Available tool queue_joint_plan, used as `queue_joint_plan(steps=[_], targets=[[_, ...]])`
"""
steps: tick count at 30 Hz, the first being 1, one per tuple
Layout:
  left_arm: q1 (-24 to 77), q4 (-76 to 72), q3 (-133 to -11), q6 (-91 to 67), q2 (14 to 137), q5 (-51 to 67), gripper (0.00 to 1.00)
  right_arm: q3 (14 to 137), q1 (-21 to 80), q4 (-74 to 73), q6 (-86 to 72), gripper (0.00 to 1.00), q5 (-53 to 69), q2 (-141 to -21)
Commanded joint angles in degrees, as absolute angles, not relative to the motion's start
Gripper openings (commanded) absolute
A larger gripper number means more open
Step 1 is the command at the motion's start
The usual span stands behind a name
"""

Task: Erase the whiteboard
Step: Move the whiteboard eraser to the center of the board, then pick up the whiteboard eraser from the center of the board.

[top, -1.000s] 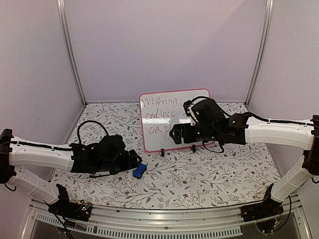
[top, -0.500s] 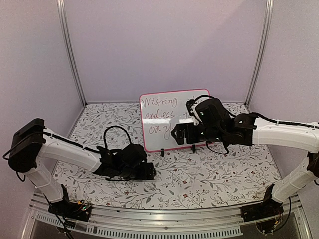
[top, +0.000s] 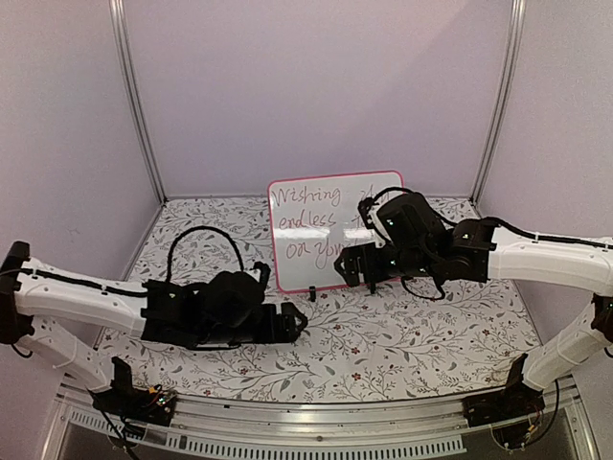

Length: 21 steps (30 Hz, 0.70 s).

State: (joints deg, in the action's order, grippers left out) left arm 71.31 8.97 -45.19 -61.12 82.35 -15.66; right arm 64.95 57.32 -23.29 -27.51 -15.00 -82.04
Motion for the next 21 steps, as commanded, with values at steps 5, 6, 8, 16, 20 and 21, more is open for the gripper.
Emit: queue_joint_plan(steps=[5,6,8,16,20,21], targets=[[74.5,32.3,-36.4,-73.6,48.9,-29.8,1.0,65.5,59.5,-21.4,-15.3,0.96,-4.0,-87.1],[74.5,33.8,-36.2,-74.1,46.1,-30.6,1.0,67.5,60.4,-22.5,-13.9,0.96,-5.2,-90.3],[74.6,38.9,-36.5,-74.6,41.9,-32.5,1.0,71.9,61.6,-24.8,-12.1,0.97,-6.7,-95.0],[74.4,49.8,-44.4,-71.7,42.1,-39.8,1.0,86.0,62.9,-29.9,-7.7,0.97,-4.9,-110.2],[74.2,51.1,-46.3,-69.9,43.8,-41.6,1.0,91.1,63.4,-32.5,-5.9,0.96,-4.9,-116.3],[74.1,50.3,-46.3,-69.0,43.9,-41.4,1.0,91.9,63.5,-32.8,-5.8,0.96,-4.5,-117.0]])
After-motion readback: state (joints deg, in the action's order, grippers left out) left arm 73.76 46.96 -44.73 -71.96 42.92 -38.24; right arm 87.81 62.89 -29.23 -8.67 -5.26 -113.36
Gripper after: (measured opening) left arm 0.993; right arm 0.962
